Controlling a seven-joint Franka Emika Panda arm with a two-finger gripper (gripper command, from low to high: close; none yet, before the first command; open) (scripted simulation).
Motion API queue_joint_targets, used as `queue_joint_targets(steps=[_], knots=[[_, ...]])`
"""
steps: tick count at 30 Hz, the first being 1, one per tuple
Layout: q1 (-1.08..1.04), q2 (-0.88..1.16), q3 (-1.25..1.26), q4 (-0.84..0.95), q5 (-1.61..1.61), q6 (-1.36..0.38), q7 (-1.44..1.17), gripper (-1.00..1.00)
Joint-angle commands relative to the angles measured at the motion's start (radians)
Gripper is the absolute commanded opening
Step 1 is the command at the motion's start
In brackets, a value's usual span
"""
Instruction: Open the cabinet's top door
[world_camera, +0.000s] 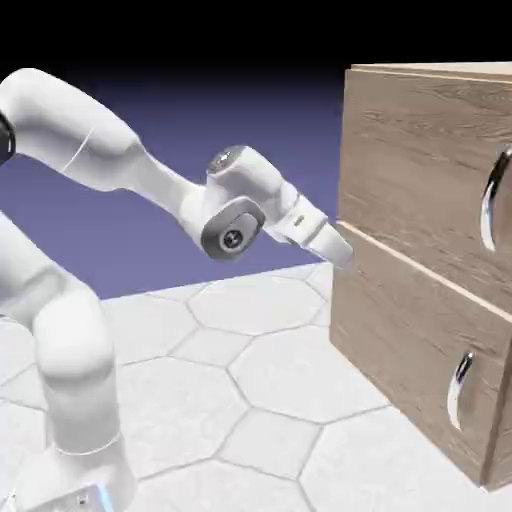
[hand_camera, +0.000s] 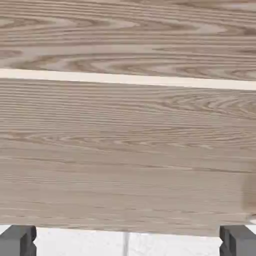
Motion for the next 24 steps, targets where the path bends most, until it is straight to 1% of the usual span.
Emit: queue_joint_targets(steps=[1, 24], knots=[[0.017, -0.007, -0.019, 0.012, -0.044, 0.001, -0.018, 1.00], [0.407, -0.162, -0.467, 0.281, -1.044, 0.014, -0.429, 1.00]])
